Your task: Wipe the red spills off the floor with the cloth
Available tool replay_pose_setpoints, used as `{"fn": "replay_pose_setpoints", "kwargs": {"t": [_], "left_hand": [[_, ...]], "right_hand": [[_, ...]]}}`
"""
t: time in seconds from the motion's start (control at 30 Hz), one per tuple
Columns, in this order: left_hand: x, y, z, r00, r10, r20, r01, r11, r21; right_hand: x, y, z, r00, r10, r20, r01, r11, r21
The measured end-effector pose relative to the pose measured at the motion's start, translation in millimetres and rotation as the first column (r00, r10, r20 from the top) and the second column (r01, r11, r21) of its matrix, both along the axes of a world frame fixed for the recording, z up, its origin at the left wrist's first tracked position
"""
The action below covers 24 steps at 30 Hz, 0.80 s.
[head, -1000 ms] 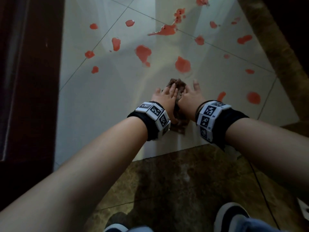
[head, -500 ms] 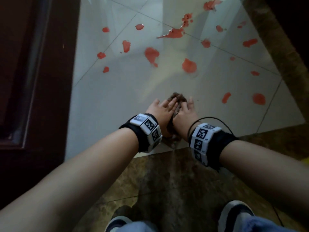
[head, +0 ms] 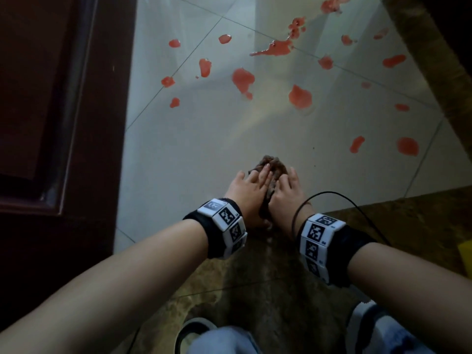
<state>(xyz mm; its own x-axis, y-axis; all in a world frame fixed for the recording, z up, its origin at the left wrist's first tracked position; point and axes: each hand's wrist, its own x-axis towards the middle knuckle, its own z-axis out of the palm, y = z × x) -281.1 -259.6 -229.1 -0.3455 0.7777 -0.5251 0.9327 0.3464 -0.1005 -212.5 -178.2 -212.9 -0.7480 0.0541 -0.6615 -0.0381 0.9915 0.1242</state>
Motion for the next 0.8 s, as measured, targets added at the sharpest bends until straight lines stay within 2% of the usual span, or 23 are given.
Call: {"fn": "replay_pose_setpoints", "kwargs": {"t": [0.43, 0.63, 0.8], "left_hand": [[18, 41, -2, 0.999, 0.008, 0.050, -0.009, 1.000, 0.020], [20, 70, -3, 0.986, 0.137, 0.098, -0.138, 0.990, -0.001], [10, 93, -1, 0.988, 0.127, 0.087, -0.128, 0.992, 0.009]], "right_hand": [[14, 33, 6, 0.997, -0.070, 0.036, 0.066, 0.993, 0.103], [11, 62, 4, 0.994, -0.105, 0.038, 0.098, 0.985, 0.141], [5, 86, 11, 0.986, -0.142, 0.090, 0.128, 0.981, 0.147]]}}
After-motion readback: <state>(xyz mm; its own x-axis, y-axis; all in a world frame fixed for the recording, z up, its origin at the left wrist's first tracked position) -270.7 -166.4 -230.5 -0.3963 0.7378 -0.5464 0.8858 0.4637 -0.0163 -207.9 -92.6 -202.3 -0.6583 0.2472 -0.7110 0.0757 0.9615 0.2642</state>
